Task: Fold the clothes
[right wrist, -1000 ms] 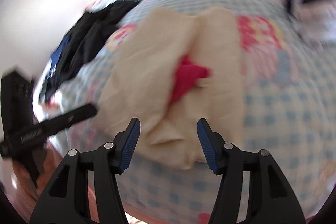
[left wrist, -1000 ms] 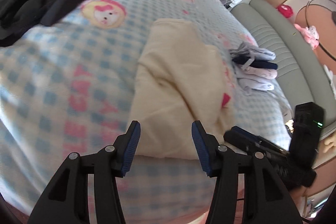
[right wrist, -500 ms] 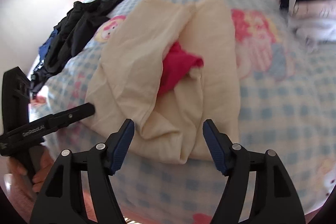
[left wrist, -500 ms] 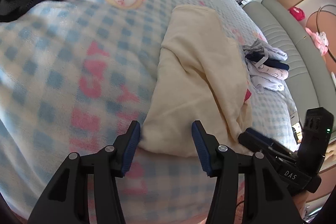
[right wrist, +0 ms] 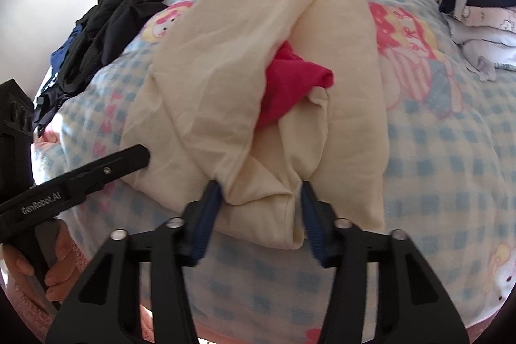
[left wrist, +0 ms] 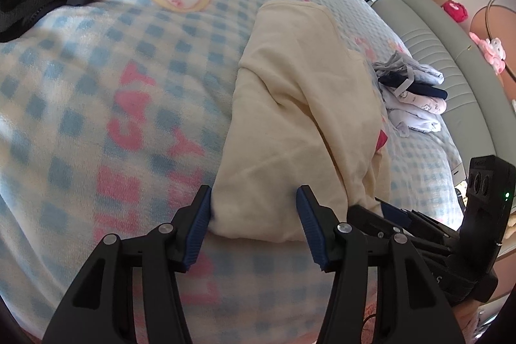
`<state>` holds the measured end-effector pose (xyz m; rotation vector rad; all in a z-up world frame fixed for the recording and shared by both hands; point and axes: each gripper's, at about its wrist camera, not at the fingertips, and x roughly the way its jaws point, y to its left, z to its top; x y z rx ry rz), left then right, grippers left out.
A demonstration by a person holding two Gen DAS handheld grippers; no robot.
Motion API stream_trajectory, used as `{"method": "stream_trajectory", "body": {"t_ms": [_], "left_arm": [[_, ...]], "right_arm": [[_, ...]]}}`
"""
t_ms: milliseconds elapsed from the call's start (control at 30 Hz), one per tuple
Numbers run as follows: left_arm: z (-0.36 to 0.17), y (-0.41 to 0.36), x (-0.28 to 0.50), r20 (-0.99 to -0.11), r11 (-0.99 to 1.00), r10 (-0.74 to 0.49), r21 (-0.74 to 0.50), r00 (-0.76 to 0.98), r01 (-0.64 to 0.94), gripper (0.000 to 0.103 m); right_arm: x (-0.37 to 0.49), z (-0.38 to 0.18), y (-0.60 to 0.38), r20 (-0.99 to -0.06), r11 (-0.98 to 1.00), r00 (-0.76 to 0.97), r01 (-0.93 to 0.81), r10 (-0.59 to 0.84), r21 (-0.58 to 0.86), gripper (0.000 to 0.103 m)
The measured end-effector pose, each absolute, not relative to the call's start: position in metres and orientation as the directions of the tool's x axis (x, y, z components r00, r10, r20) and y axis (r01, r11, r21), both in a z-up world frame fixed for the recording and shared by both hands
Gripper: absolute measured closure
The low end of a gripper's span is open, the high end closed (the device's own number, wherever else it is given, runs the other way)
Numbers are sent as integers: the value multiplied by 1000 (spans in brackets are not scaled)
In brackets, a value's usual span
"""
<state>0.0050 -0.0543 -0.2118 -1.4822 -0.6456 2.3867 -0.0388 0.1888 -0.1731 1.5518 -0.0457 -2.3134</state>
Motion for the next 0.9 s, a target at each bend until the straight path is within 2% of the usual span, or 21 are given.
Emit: {"method": "stream_trajectory", "body": {"t_ms": [167,233,300,533,633,767,833,900], "left_arm": [[-209,-51,6,-774,-869,439,-495,-455,3,47],[-206,-51,6,-776,-871,436,-492,-456,5,47],[-198,-51,7,-775,-882,417,-471,-475,-6,47],[-160,-41,7,-735,-911,382,-402,-560,-94,48],[-157,-23,5,-715,-910,405,-379,-570,-171,48],[-185,-1,-8,-797,-936,352,-307,-492,-173,49],[-200,5,-13,-842,-955,294,-248,-453,-161,51],[-205,-7,-13,-832,-939,343,-318,-436,-132,49]], "right_arm": [[-57,-181,195,-877,-925,-318,241,-360,293,69],[-60,-183,197,-871,-920,-317,241,-376,309,84],[-56,-171,197,-851,-917,-357,255,-385,308,90],[-55,-125,231,-801,-947,-506,192,-321,258,91],[-58,-130,246,-809,-954,-504,161,-301,255,91],[-62,-172,255,-859,-945,-393,121,-327,304,89],[-57,-175,258,-854,-943,-401,118,-333,312,89],[-56,-172,263,-842,-935,-411,106,-350,337,78]]}}
